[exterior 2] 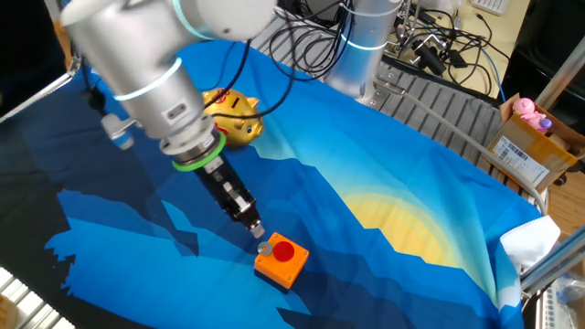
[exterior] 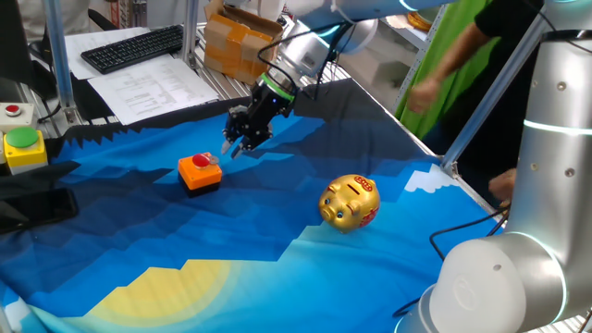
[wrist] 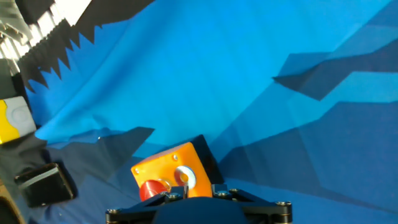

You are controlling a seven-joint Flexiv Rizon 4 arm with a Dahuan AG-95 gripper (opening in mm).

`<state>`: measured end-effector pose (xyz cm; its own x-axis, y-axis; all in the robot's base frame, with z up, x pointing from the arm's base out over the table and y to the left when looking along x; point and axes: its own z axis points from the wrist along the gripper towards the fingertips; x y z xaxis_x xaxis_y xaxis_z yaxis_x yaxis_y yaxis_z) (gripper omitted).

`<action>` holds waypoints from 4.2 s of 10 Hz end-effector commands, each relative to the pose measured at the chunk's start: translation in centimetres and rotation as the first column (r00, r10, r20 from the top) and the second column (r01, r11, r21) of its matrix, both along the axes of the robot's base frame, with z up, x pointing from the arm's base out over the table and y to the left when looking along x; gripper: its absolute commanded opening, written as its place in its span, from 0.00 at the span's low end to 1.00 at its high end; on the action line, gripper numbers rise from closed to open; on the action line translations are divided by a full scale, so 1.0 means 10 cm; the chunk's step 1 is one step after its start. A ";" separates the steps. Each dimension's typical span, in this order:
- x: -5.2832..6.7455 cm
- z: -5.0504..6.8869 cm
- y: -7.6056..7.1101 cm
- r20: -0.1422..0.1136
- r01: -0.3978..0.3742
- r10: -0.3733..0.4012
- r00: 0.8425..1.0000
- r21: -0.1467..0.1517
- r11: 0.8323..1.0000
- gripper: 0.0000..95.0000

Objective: Drop coins into a piggy bank

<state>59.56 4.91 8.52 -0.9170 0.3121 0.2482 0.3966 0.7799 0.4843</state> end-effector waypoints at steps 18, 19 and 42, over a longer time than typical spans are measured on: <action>-0.01 0.16 -0.11 -0.042 -0.181 0.182 0.982 0.023 0.983 0.40; 0.00 0.09 -0.09 -0.039 -0.174 0.175 0.984 0.031 0.984 0.40; 0.04 -0.21 0.25 -0.070 -0.098 0.110 0.991 0.159 0.982 0.20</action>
